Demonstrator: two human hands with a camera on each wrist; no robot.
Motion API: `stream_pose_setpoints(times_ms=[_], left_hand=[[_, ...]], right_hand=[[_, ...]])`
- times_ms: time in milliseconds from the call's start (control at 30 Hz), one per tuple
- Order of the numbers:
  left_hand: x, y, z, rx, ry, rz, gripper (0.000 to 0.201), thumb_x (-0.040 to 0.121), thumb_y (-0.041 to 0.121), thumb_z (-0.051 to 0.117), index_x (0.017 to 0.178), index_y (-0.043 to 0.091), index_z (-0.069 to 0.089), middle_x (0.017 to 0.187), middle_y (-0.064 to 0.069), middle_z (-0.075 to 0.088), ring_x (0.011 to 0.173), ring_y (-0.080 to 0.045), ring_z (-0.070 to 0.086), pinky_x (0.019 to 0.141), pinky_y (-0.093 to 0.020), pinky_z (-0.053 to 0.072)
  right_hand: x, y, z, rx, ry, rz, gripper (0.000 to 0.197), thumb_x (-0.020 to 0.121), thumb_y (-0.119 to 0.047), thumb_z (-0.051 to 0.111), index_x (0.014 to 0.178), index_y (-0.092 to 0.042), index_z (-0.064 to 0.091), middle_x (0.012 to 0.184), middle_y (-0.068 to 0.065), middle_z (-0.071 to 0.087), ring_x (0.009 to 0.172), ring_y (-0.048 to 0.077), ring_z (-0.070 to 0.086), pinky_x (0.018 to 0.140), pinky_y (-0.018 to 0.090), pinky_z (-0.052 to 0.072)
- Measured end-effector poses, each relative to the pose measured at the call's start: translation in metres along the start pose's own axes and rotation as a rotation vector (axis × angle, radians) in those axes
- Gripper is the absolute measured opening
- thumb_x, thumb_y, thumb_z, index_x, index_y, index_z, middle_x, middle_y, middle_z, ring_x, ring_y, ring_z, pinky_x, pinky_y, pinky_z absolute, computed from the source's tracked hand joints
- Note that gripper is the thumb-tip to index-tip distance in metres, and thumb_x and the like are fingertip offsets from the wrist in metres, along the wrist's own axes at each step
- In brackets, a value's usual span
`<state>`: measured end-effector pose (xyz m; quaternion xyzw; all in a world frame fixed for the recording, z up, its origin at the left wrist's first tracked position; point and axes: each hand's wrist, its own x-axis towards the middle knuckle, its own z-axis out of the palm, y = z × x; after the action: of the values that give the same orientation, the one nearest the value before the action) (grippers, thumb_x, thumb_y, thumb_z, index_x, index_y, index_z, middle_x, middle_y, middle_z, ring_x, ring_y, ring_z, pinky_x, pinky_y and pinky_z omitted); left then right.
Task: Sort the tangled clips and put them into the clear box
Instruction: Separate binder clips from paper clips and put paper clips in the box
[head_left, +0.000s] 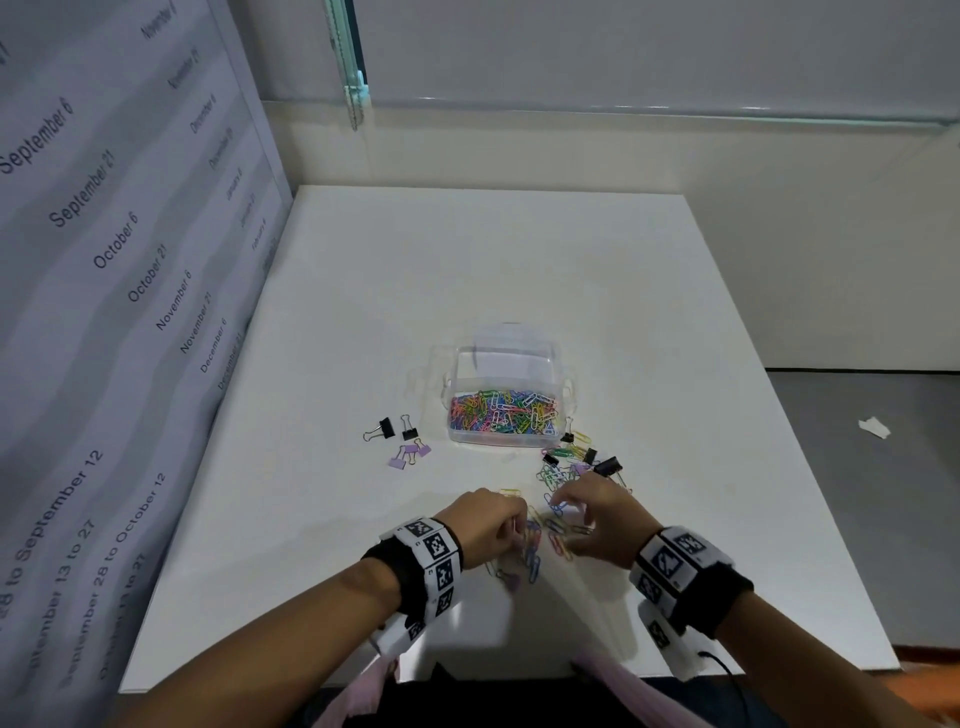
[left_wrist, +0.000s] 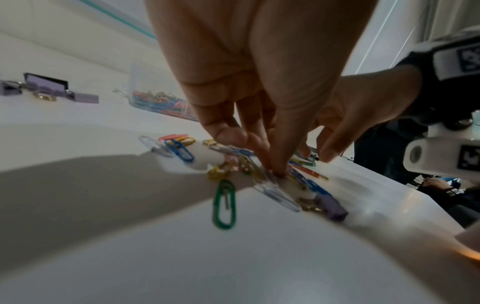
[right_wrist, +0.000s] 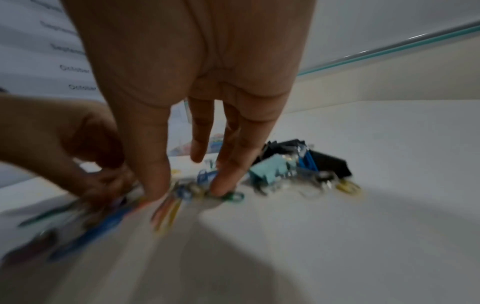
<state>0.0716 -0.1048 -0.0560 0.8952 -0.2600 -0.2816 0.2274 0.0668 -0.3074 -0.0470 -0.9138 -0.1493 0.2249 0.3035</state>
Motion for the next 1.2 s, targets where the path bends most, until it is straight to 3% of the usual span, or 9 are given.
stream_pose_setpoints(times_ms=[67,200,333,533,667,833,900,1000,1200], left_hand=[[-0.001,0.0,0.002,0.002,-0.004,0.038,0.018,0.081,0.01,0.056,0.098,0.014,0.061,0.099,-0.007,0.069,0.096,-0.025,0.059,0.082,-0.033,0.046],[0.0,0.001,0.005,0.081,-0.016,0.076,0.015,0.083,0.016,0.059,0.097,0.011,0.061,0.101,-0.009,0.062,0.099,-0.026,0.055,0.079,-0.033,0.041],[0.001,0.001,0.007,0.107,-0.027,0.057,0.013,0.086,0.019,0.057,0.095,0.01,0.06,0.103,-0.011,0.06,0.098,-0.027,0.054,0.078,-0.034,0.04],[-0.003,-0.006,0.001,-0.025,0.01,0.016,0.007,0.08,0.018,0.06,0.087,0.016,0.061,0.093,-0.004,0.066,0.084,-0.019,0.057,0.07,-0.026,0.036],[-0.009,-0.016,-0.013,-0.136,0.097,-0.042,0.015,0.077,0.016,0.065,0.092,0.014,0.062,0.093,-0.003,0.068,0.074,-0.011,0.051,0.07,-0.025,0.041],[-0.018,-0.043,-0.027,-0.272,0.207,-0.204,0.02,0.073,0.012,0.069,0.083,0.02,0.054,0.072,0.007,0.056,0.065,-0.011,0.052,0.07,-0.029,0.046],[-0.02,-0.054,-0.028,-0.274,0.247,-0.269,0.017,0.076,0.013,0.066,0.082,0.021,0.052,0.072,0.007,0.054,0.068,-0.013,0.052,0.071,-0.03,0.046],[-0.023,-0.064,-0.027,-0.226,0.293,-0.328,0.013,0.078,0.012,0.058,0.078,0.021,0.049,0.07,0.007,0.051,0.073,-0.02,0.053,0.07,-0.029,0.042],[-0.027,-0.053,-0.024,-0.136,0.319,-0.285,0.032,0.077,0.024,0.065,0.102,0.017,0.048,0.101,0.003,0.043,0.094,-0.02,0.053,0.078,-0.03,0.043]], right_hand=[[-0.008,0.001,0.005,-0.042,-0.05,0.09,0.061,0.061,-0.019,0.079,0.117,-0.014,0.054,0.114,0.007,0.051,0.105,0.018,0.048,0.093,0.03,0.043],[-0.01,-0.001,0.017,-0.055,-0.043,0.169,0.083,0.06,-0.025,0.083,0.131,-0.021,0.041,0.121,0.004,0.041,0.109,0.021,0.048,0.094,0.029,0.042],[-0.001,-0.003,0.022,-0.003,0.026,0.151,0.068,0.062,-0.021,0.082,0.122,-0.017,0.052,0.11,0.007,0.045,0.096,0.016,0.044,0.082,0.025,0.039],[0.013,-0.006,0.033,0.075,0.166,0.018,0.026,0.06,-0.024,0.081,0.079,-0.01,0.069,0.069,0.008,0.06,0.071,0.014,0.053,0.062,0.016,0.03],[0.022,-0.019,0.018,-0.038,-0.033,0.085,0.015,0.073,-0.019,0.072,0.084,-0.009,0.069,0.083,0.006,0.065,0.086,0.024,0.059,0.07,0.025,0.035],[0.028,-0.027,0.008,-0.07,-0.077,0.109,0.016,0.071,-0.004,0.056,0.08,-0.007,0.068,0.088,0.01,0.071,0.072,0.013,0.052,0.053,0.009,0.03],[0.032,-0.028,0.004,-0.097,-0.107,0.123,0.016,0.069,-0.004,0.057,0.081,-0.008,0.067,0.085,0.007,0.07,0.072,0.012,0.05,0.053,0.009,0.03],[0.036,-0.031,-0.002,-0.107,-0.112,0.14,0.015,0.064,-0.005,0.06,0.073,-0.017,0.064,0.069,-0.006,0.057,0.072,0.013,0.052,0.06,0.019,0.042],[0.045,-0.042,-0.026,-0.014,0.048,0.145,0.01,0.061,-0.004,0.065,0.068,-0.011,0.065,0.062,-0.007,0.055,0.063,0.011,0.054,0.062,0.027,0.05]])
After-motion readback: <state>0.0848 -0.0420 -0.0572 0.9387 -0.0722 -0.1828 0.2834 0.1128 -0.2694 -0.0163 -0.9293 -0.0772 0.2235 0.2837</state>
